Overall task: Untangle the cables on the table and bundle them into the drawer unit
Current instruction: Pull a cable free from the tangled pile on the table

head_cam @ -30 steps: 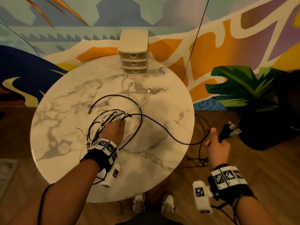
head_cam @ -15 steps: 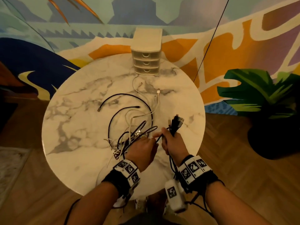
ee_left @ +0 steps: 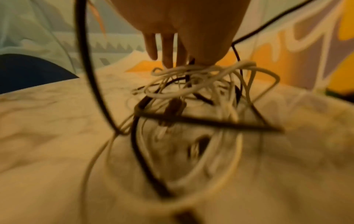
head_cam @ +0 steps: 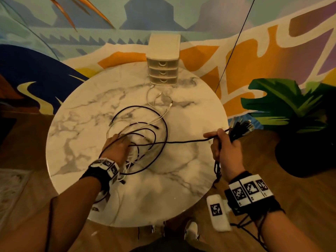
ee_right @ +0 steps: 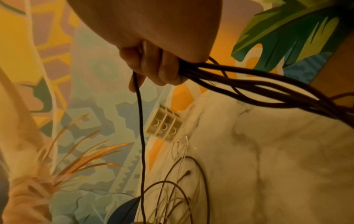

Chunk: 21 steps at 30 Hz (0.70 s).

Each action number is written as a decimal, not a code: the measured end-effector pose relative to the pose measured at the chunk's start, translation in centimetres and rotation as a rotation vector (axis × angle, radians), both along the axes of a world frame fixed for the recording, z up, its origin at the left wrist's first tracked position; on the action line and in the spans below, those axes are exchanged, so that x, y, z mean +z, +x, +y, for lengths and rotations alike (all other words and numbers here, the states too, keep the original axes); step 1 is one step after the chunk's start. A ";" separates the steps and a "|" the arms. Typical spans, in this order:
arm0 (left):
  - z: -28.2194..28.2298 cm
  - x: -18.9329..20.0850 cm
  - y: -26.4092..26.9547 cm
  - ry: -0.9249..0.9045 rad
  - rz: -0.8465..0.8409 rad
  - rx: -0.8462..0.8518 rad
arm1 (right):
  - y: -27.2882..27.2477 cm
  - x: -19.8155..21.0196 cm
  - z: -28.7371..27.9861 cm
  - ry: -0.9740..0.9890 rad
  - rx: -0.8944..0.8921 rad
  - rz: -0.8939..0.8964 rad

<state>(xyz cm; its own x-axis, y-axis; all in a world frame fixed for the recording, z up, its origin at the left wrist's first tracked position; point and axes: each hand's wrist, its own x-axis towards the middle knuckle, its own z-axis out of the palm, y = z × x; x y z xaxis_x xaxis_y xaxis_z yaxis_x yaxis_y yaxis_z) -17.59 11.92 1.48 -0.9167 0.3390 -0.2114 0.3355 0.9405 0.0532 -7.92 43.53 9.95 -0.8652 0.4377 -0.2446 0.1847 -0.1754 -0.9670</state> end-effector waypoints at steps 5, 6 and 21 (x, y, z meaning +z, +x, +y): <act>2.0 4.4 -0.8 0.313 -0.033 0.021 | -0.5 1.5 1.2 -0.100 -0.115 0.060; 3.2 5.4 0.2 0.404 -0.038 -0.005 | -0.4 1.7 1.1 -0.104 -0.120 0.051; 7.6 0.1 4.9 0.488 -0.296 0.156 | 1.1 2.5 1.6 -0.201 -0.085 0.024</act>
